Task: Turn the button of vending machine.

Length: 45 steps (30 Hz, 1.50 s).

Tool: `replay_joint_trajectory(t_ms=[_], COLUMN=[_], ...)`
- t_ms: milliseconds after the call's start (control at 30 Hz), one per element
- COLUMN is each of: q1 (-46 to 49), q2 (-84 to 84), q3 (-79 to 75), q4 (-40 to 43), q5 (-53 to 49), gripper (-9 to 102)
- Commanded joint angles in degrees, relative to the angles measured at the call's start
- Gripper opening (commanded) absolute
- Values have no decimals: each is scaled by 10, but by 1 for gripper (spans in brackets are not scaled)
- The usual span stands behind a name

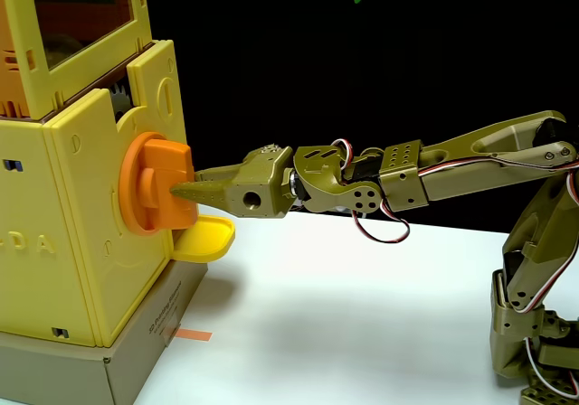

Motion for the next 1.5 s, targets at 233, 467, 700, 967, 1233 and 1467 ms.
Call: replay_joint_trajectory(t_ms=[233, 467, 700, 967, 1233, 1467], q1=[-16, -19, -41, -47, -38, -13], q2=[52, 53, 58, 100, 214, 347], q3=[-1, 2, 12, 38, 109, 147], q4=[5, 4, -5, -5, 68, 192], q5=[20, -9, -33, -137, -546, -1021], gripper=[-1, 8, 27, 35, 38, 47])
